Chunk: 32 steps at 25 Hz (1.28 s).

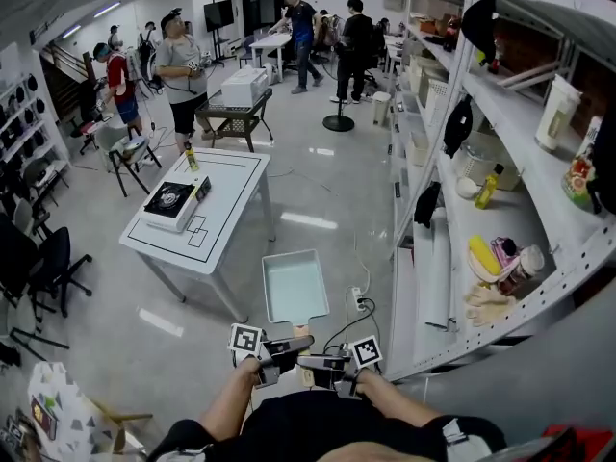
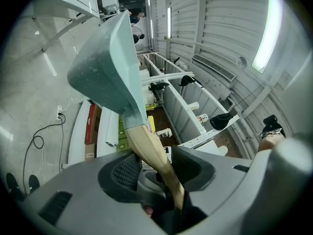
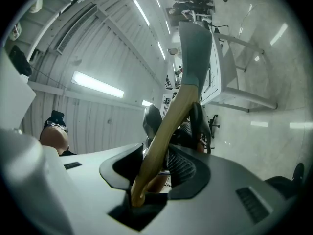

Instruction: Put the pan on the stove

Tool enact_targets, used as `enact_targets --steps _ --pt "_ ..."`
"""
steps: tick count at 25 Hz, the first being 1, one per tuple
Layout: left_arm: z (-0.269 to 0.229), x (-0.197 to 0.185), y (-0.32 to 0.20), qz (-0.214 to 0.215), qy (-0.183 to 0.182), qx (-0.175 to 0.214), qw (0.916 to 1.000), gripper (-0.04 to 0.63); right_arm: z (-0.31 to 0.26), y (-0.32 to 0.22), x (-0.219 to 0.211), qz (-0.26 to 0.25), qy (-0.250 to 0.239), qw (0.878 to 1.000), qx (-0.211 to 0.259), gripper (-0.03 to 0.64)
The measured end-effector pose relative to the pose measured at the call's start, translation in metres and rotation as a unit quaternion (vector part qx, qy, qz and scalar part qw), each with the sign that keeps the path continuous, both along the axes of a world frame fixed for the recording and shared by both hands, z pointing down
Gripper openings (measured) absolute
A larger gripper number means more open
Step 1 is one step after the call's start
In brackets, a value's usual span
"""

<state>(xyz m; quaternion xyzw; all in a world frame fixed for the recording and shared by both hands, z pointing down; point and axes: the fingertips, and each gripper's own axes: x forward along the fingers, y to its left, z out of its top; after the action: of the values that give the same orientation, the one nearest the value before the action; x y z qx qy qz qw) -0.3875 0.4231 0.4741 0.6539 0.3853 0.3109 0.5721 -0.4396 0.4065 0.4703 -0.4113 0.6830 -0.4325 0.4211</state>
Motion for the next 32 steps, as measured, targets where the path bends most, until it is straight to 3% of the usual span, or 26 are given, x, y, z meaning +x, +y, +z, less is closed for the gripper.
enact_targets --steps 19,25,32 --pt "0.014 0.034 0.011 -0.023 -0.006 0.005 0.9997 0.193 0.013 0.012 0.033 -0.029 0.011 1.0 -0.005 0.164" --pt "0.015 0.078 -0.012 -0.019 -0.01 0.002 0.9998 0.195 0.015 -0.012 0.077 -0.028 0.01 1.0 -0.005 0.166" --pt "0.011 0.155 -0.052 -0.01 -0.012 0.001 0.9999 0.195 0.013 -0.052 0.155 -0.023 0.011 1.0 -0.012 0.164"
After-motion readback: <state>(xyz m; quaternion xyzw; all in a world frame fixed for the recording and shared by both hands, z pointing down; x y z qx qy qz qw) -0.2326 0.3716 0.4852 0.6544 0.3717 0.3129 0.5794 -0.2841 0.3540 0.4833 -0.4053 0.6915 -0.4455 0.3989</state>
